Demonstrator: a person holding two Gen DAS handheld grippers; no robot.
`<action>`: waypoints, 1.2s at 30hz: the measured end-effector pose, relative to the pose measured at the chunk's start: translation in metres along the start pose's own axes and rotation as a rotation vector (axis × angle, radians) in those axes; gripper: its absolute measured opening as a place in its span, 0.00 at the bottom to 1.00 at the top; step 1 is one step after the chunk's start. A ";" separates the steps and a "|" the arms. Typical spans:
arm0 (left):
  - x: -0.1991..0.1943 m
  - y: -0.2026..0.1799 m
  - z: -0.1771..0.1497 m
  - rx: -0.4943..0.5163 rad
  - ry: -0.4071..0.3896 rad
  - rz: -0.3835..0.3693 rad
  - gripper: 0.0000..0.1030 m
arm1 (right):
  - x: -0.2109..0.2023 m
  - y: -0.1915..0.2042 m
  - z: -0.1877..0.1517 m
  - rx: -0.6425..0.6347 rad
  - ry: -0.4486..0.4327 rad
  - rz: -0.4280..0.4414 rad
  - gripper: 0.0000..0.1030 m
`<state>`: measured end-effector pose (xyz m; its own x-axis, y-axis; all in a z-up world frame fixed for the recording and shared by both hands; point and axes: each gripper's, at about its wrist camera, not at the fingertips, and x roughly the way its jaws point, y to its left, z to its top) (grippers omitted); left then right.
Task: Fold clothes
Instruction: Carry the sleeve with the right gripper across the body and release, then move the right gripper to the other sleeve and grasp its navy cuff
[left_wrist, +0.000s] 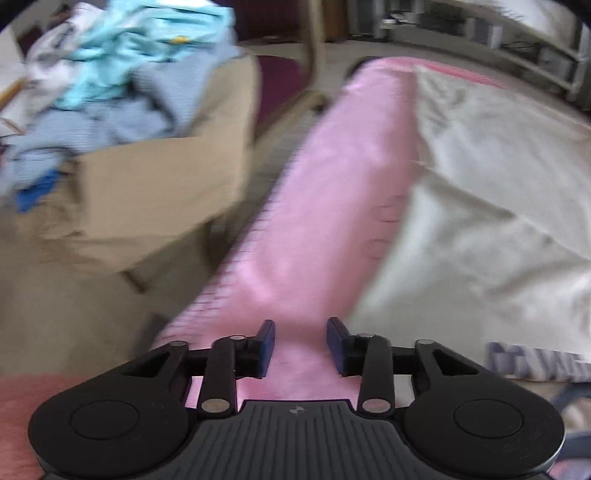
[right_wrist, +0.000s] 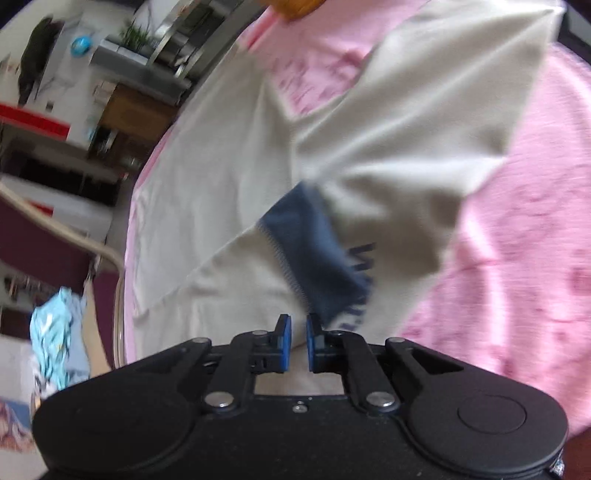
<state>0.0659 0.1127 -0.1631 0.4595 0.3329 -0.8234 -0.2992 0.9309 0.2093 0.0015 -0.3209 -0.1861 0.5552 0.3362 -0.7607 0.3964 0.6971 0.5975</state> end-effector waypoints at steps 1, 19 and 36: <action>0.000 0.000 -0.001 0.002 -0.006 0.048 0.14 | -0.007 0.000 -0.001 -0.010 -0.039 -0.048 0.18; -0.045 -0.105 -0.055 0.485 -0.194 -0.440 0.26 | 0.028 0.064 -0.030 -0.384 0.094 0.038 0.16; -0.079 -0.084 -0.045 0.423 -0.182 -0.512 0.27 | -0.019 0.037 -0.040 -0.245 0.062 0.079 0.30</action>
<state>0.0173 0.0019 -0.1394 0.6006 -0.1793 -0.7792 0.3280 0.9440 0.0356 -0.0241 -0.2764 -0.1595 0.5286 0.4289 -0.7326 0.1603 0.7970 0.5823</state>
